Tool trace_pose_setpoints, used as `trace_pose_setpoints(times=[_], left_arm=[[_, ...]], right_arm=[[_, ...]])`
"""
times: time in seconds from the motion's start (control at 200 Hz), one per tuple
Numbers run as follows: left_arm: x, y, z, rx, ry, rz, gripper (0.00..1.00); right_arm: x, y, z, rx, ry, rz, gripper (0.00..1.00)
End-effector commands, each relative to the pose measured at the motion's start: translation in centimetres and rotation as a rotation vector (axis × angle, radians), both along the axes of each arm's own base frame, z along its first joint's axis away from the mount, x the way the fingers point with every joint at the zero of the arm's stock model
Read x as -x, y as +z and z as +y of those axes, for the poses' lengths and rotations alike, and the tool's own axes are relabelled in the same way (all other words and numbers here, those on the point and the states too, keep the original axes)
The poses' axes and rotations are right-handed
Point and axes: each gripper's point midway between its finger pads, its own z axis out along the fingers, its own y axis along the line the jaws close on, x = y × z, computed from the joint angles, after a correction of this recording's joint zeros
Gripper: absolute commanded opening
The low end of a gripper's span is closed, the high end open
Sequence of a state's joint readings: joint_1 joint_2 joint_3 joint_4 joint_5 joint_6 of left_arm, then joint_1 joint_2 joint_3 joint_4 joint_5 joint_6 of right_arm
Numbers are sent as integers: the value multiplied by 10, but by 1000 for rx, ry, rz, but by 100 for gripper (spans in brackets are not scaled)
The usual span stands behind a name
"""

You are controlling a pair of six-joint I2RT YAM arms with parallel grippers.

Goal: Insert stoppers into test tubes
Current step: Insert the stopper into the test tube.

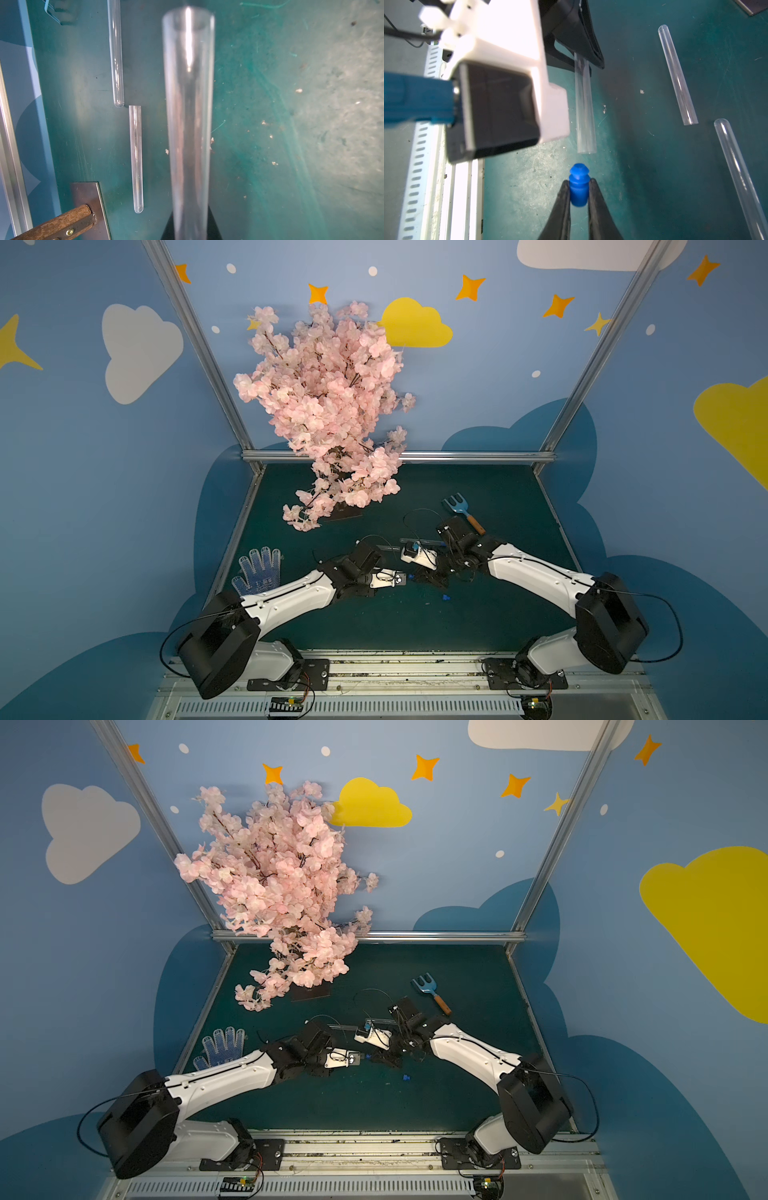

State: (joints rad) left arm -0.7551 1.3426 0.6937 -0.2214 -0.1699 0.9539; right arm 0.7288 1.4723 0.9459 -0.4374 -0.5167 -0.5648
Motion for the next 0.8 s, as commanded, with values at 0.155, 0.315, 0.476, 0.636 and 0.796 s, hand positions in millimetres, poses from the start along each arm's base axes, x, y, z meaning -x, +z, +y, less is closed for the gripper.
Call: trace_pose_setpoints(times=[0.155, 0.315, 0.476, 0.636, 0.796], left_arm=[[2, 12, -11, 62, -38, -25, 2], [3, 12, -12, 58, -47, -23, 2], [6, 11, -13, 53, -64, -27, 2], [6, 10, -13, 49, -70, -33, 2], [7, 9, -14, 40, -82, -41, 2]], right_arm=[[3, -1, 3, 3, 17, 11, 11], [3, -3, 4, 6, 17, 16, 11], [2, -4, 4, 10, 17, 16, 10], [2, -4, 5, 14, 20, 19, 10], [2, -5, 6, 14, 23, 21, 10]])
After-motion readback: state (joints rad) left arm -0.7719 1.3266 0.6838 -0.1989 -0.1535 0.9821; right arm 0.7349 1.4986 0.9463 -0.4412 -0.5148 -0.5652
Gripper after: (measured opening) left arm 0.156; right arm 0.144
